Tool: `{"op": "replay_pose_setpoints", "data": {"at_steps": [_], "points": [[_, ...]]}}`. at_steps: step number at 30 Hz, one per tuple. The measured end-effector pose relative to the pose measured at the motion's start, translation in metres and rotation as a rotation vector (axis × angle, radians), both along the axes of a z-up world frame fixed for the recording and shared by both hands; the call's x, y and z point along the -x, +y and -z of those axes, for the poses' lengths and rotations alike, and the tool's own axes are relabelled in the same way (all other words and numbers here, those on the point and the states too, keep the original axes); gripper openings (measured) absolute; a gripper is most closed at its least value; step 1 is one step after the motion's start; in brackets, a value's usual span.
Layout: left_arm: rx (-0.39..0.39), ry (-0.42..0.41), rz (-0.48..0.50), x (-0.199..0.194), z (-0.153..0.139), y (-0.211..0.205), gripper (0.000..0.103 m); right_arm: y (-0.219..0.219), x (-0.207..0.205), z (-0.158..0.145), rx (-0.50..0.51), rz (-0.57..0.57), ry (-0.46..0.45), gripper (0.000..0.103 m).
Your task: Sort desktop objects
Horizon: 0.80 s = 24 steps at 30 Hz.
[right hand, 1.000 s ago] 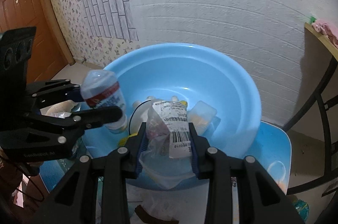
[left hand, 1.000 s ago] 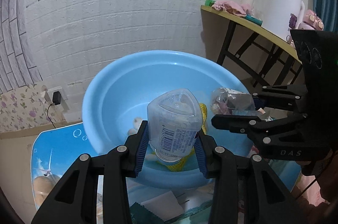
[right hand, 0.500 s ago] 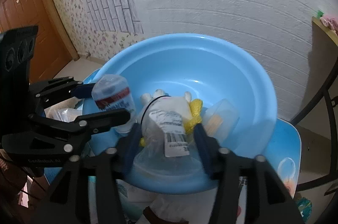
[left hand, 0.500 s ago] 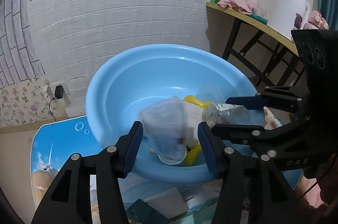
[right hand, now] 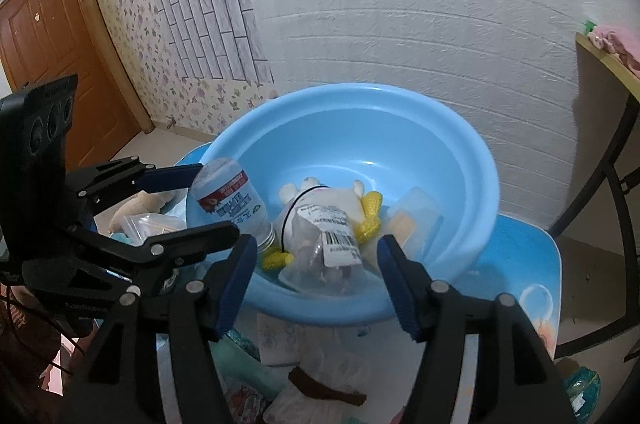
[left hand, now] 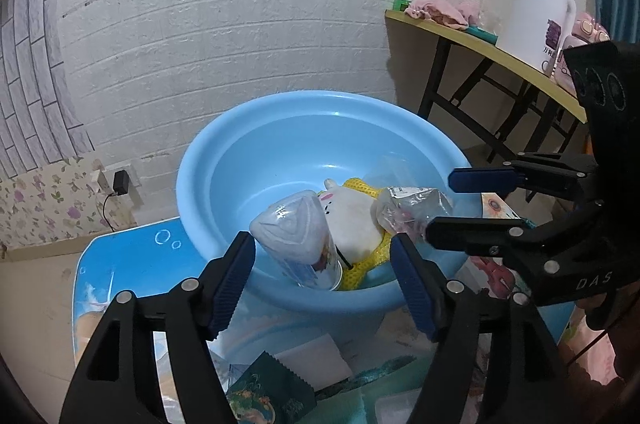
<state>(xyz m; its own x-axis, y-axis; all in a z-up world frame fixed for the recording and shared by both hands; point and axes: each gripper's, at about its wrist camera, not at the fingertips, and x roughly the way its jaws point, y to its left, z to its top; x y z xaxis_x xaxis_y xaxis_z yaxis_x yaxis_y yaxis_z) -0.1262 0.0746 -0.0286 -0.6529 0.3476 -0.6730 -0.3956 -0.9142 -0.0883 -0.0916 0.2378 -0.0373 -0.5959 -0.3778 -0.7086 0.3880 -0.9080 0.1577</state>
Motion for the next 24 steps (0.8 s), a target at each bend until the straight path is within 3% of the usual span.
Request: {"op": "replay_pose_setpoints", "data": {"at_steps": [18, 24], "points": [[-0.013, 0.031, -0.049, -0.059, -0.014, -0.025, 0.07, 0.015, -0.053, -0.007, 0.0, 0.084, -0.009, 0.062], [-0.034, 0.006, -0.056, -0.09, -0.007, -0.029, 0.07, 0.022, -0.078, -0.002, -0.003, 0.117, -0.014, 0.062]]}}
